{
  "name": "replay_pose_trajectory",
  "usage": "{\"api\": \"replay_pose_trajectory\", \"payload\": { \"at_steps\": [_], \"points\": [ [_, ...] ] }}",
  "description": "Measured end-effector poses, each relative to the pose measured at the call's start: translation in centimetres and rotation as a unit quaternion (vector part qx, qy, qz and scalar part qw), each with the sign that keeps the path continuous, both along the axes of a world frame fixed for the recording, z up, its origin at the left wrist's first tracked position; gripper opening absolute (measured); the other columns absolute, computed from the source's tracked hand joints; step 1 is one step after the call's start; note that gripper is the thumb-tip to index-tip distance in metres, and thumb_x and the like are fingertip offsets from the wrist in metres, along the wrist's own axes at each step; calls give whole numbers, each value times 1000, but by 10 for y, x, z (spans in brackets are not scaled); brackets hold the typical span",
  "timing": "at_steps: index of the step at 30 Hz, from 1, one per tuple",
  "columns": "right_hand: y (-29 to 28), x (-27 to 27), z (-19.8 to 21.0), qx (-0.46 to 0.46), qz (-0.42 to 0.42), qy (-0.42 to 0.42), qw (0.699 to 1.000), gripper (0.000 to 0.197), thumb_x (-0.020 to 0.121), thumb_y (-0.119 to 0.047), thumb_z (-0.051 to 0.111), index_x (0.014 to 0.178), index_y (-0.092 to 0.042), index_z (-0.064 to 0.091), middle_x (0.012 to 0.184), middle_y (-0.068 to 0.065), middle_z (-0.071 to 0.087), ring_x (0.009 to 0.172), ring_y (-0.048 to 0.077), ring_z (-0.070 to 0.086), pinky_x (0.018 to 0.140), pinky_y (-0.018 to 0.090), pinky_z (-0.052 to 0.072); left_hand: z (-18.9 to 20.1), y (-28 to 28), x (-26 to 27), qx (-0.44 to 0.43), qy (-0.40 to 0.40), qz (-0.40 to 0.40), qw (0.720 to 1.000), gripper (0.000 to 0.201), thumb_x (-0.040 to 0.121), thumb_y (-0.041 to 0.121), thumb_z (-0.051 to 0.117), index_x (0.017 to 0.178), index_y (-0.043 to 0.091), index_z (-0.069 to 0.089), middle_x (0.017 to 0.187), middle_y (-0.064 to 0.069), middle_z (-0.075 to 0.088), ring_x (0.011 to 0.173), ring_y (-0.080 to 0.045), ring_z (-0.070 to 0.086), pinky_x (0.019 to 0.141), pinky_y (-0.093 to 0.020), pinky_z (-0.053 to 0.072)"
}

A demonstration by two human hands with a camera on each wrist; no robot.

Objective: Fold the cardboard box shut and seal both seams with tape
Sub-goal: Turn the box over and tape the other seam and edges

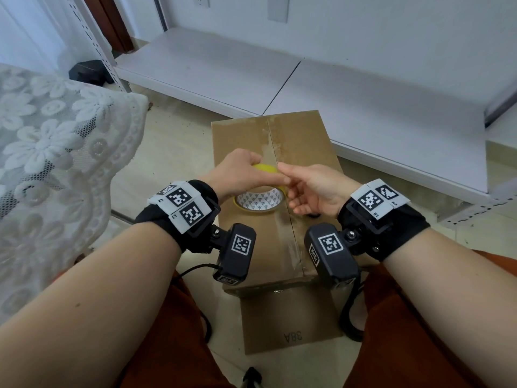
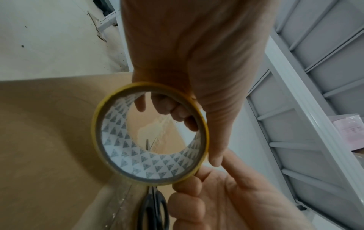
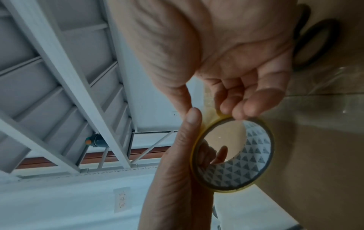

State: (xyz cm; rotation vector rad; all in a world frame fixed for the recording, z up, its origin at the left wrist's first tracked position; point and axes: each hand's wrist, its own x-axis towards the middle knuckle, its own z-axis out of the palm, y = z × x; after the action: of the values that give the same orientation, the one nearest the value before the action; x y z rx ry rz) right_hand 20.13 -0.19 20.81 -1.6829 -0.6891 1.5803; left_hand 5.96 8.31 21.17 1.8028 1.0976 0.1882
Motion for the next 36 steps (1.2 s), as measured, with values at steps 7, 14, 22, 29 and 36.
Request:
{"api": "replay_pose_trajectory", "payload": {
  "at_steps": [7, 14, 22, 29, 36],
  "points": [
    [0, 1, -2, 26, -21, 15, 999, 25, 88, -23, 64, 69, -12, 52, 60, 2, 44, 49, 11, 41, 41, 19, 36, -1, -5, 0, 40, -12, -35, 999, 45, 62, 45, 84, 67, 17, 48, 58, 5, 44, 53, -10, 41, 49, -22, 31],
    [-1, -2, 0, 105, -59, -57, 991, 24, 86, -13, 67, 69, -9, 51, 60, 7, 58, 47, 12, 54, 46, 21, 50, -2, -3, 0, 71, -10, -40, 997, 47, 60, 49, 83, 69, 15, 52, 59, 3, 45, 57, -13, 42, 53, -27, 32],
    [-2, 2, 0, 77, -105, -17, 991, 18, 80, -10, 73, 79, -6, 55, 53, 4, 59, 43, 10, 53, 41, 20, 45, -3, -3, 0, 77, -9, -50, 996, 50, 58, 53, 83, 69, 15, 52, 61, 3, 46, 57, -14, 44, 56, -28, 34],
    [-1, 1, -1, 78, -56, -17, 995, 23, 86, -16, 67, 67, -12, 55, 53, 1, 53, 47, 10, 46, 43, 19, 39, -4, -1, 0, 93, -15, -52, 994, 50, 59, 51, 84, 70, 13, 52, 59, 4, 45, 55, -11, 42, 55, -26, 33],
    [-2, 1, 3, 117, -12, -71, 991, 29, 90, -22, 63, 64, -11, 56, 54, 1, 52, 48, 10, 47, 46, 21, 40, -2, 2, -3, 51, -43, -55, 996, 46, 61, 47, 83, 74, 15, 53, 64, 2, 47, 57, -10, 43, 51, -22, 32]
  ]
}}
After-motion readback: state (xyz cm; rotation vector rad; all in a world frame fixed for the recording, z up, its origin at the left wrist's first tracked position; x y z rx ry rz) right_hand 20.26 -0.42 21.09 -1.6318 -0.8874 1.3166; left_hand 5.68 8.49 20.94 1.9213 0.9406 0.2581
